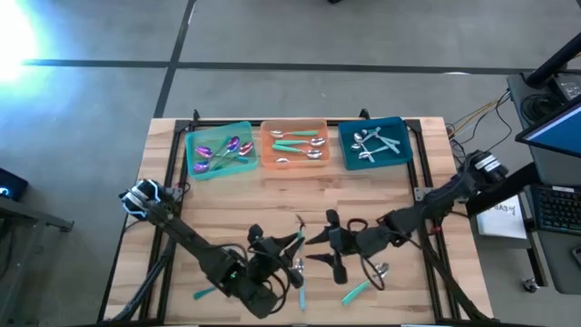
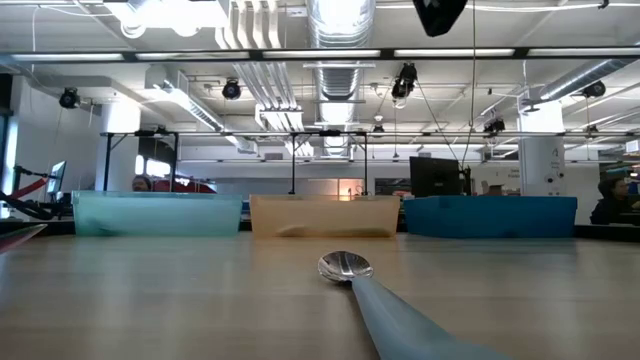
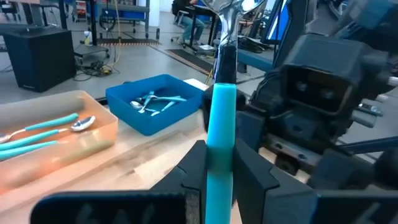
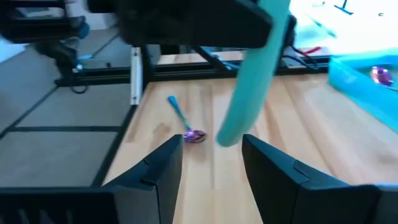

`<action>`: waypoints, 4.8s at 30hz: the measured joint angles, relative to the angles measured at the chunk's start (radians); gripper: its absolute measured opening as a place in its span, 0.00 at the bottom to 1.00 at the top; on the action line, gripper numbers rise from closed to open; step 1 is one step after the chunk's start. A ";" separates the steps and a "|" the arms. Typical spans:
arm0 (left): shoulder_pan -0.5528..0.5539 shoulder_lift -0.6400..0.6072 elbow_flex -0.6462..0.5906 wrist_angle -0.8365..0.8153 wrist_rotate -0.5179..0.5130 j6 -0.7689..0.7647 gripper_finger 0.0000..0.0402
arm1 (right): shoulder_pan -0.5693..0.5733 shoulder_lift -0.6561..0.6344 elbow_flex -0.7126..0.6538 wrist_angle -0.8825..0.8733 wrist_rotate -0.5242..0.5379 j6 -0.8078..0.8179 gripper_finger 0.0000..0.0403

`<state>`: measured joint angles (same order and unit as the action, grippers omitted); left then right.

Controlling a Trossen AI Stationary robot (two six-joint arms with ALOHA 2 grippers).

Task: Sort silverware by color (type)
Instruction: Put the green spoon into the orange bin, then put the blue spoon into the green bin

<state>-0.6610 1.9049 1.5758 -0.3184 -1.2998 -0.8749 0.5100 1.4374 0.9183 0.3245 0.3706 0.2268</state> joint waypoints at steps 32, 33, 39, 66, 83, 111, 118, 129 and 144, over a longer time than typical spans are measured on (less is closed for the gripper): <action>0.017 0.019 -0.001 0.090 0.022 0.090 0.08 | -0.067 0.000 0.046 -0.007 -0.007 -0.020 0.15; 0.018 0.019 -0.001 0.090 0.029 0.099 0.09 | -0.069 -0.001 0.046 -0.012 -0.009 -0.024 0.15; 0.020 0.018 -0.001 0.097 0.066 0.108 0.24 | -0.100 -0.004 0.080 -0.132 -0.013 -0.036 0.09; -0.033 -0.071 0.001 -0.056 0.062 0.212 0.32 | -0.775 0.047 0.235 -0.556 -0.090 -0.166 0.08; -0.038 -0.119 0.001 -0.347 0.141 0.058 0.32 | -0.955 0.311 0.264 -0.505 -0.225 -0.219 0.18; -0.166 -0.014 -0.058 -0.877 1.192 -0.514 0.32 | -0.593 0.266 0.395 -0.813 -0.529 -0.071 0.32; -0.193 0.067 -0.060 -0.876 1.268 -0.525 0.32 | -0.391 0.243 0.398 -0.819 -0.528 -0.003 0.30; -0.203 0.133 -0.120 -0.882 1.286 -0.501 0.32 | -0.085 0.157 0.398 -0.827 -0.414 0.123 0.30; -0.198 0.118 -0.255 -0.742 1.351 -0.522 0.31 | 0.060 0.134 0.397 -0.829 -0.290 0.219 0.30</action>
<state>-0.8587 2.0228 1.3212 -1.0605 0.0510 -1.3968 0.5702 1.5715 1.3155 -0.5049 0.0807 0.4461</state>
